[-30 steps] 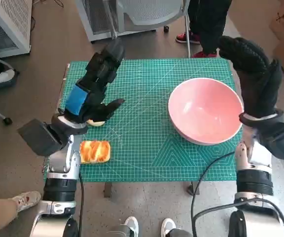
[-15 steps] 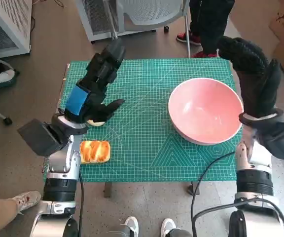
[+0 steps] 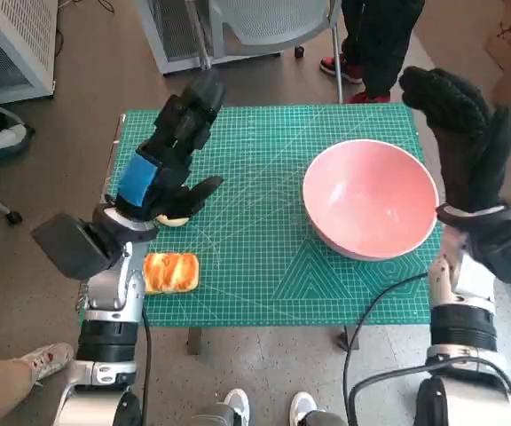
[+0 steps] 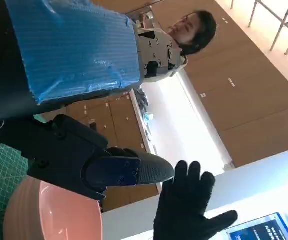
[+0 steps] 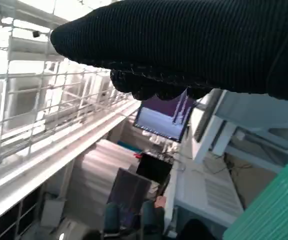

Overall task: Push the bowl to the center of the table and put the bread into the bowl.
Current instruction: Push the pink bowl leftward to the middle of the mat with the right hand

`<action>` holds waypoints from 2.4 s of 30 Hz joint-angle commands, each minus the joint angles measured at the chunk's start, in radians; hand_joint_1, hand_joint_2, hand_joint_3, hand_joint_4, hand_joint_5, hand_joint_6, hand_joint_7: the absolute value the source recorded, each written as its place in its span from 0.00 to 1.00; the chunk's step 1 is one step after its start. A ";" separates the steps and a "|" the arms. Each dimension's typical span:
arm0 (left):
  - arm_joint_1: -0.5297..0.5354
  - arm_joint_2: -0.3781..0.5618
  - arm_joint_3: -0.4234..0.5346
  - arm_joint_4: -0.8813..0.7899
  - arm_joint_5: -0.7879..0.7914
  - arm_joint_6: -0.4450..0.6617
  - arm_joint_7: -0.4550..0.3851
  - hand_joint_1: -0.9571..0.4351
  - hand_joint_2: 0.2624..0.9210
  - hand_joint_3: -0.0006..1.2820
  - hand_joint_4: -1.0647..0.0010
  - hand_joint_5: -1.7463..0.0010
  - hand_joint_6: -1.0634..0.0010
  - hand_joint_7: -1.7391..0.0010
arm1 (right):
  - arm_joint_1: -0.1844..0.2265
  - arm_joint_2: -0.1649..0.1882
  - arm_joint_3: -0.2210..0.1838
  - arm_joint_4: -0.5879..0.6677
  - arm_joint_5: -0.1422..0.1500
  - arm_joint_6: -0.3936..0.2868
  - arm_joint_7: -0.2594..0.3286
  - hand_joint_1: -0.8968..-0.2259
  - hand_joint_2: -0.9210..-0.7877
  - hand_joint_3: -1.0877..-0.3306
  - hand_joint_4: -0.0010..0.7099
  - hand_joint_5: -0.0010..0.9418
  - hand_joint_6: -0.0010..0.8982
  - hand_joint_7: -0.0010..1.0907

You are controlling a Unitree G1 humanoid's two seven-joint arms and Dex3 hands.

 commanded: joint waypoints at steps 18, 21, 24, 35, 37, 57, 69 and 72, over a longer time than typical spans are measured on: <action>0.000 -0.006 0.006 -0.009 -0.016 0.012 0.016 0.31 0.86 0.32 1.00 1.00 1.00 0.88 | -0.099 -0.138 -0.075 0.478 -0.094 0.126 -0.282 0.69 0.00 0.68 0.38 0.00 0.41 0.00; 0.001 -0.008 0.006 -0.010 -0.017 0.012 0.018 0.31 0.86 0.32 1.00 1.00 1.00 0.88 | -0.093 -0.127 -0.075 0.498 -0.107 0.181 -0.323 0.68 0.00 0.66 0.37 0.00 0.41 0.00; 0.002 -0.009 0.006 -0.011 -0.017 0.011 0.019 0.31 0.86 0.32 1.00 1.00 1.00 0.88 | -0.082 -0.113 -0.084 0.510 -0.108 0.232 -0.337 0.67 0.00 0.66 0.36 0.00 0.40 0.00; 0.013 -0.007 0.011 -0.023 -0.024 0.016 0.017 0.31 0.86 0.32 1.00 1.00 1.00 0.87 | -0.049 -0.037 -0.100 0.525 -0.109 0.363 -0.358 0.64 0.00 0.73 0.38 0.01 0.42 0.01; 0.016 -0.006 0.012 -0.026 -0.026 0.018 0.016 0.31 0.86 0.32 1.00 1.00 1.00 0.87 | -0.045 -0.018 -0.102 0.524 -0.108 0.377 -0.354 0.64 0.00 0.74 0.38 0.01 0.43 0.01; 0.056 0.008 0.019 -0.079 -0.030 0.043 0.025 0.31 0.87 0.32 1.00 1.00 1.00 0.87 | -0.099 0.121 -0.130 0.517 -0.090 0.447 -0.329 0.75 0.00 0.63 0.34 0.00 0.41 0.00; 0.076 0.021 0.029 -0.103 -0.036 0.058 0.030 0.31 0.87 0.32 1.00 1.00 1.00 0.86 | -0.162 0.190 -0.118 0.511 -0.111 0.457 -0.336 0.75 0.00 0.63 0.33 0.00 0.41 0.00; 0.082 0.023 0.031 -0.114 -0.038 0.065 0.033 0.30 0.87 0.32 1.00 1.00 1.00 0.86 | -0.174 0.204 -0.108 0.509 -0.119 0.456 -0.342 0.77 0.00 0.60 0.32 0.00 0.40 0.00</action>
